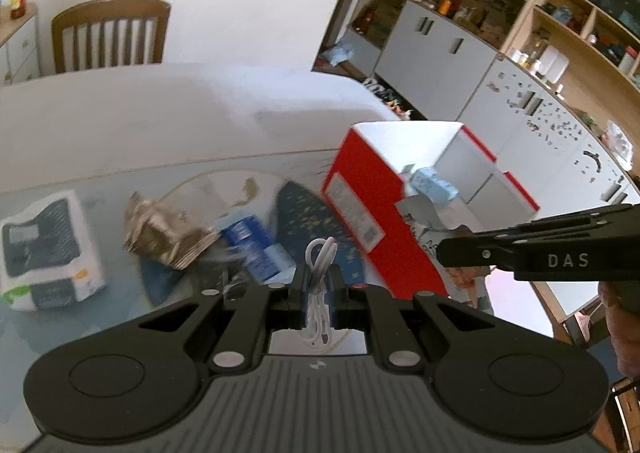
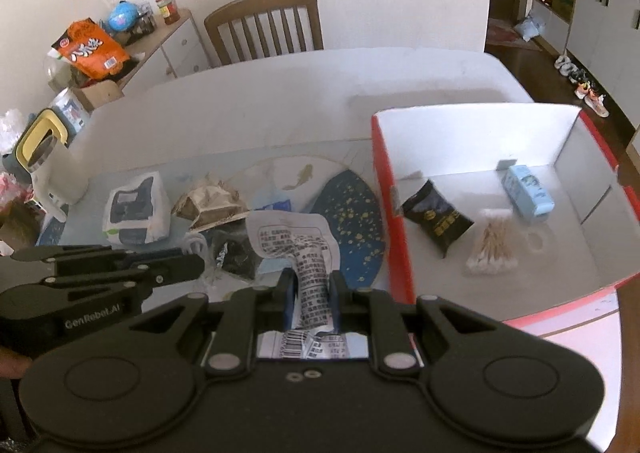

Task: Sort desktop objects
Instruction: 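Carry the white cable and white packet over the shoebox with both grippers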

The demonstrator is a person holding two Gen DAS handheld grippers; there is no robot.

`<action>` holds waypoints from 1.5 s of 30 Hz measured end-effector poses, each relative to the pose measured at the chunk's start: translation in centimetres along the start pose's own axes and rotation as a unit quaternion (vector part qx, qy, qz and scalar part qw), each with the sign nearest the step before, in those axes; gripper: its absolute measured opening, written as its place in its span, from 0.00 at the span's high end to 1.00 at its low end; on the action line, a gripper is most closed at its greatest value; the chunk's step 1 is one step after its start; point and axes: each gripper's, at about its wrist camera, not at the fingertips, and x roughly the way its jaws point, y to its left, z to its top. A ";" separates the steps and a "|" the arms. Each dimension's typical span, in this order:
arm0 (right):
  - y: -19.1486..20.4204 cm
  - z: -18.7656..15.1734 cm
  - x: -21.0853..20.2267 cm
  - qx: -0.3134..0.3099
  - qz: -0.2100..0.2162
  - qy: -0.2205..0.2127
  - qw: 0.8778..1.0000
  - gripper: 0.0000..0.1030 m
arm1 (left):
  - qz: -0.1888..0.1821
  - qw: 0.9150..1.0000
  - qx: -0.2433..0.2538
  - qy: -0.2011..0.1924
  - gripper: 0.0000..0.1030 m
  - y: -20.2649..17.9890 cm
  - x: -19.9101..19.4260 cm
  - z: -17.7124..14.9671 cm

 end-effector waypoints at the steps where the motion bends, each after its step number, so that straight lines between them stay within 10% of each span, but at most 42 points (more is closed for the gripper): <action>1: -0.3 0.1 -0.3 0.015 -0.008 -0.024 1.000 0.84 | -0.002 1.000 0.003 -0.003 0.92 -0.4 0.0 0.2; 28: -13.5 2.0 -2.7 0.044 -0.017 -0.060 0.997 0.86 | -0.015 0.999 0.045 -0.005 0.92 -10.9 6.9 5.2; 45: -21.8 2.0 3.1 0.084 -0.039 -0.014 0.996 0.97 | 0.004 0.996 0.071 0.047 0.92 -14.2 14.4 6.4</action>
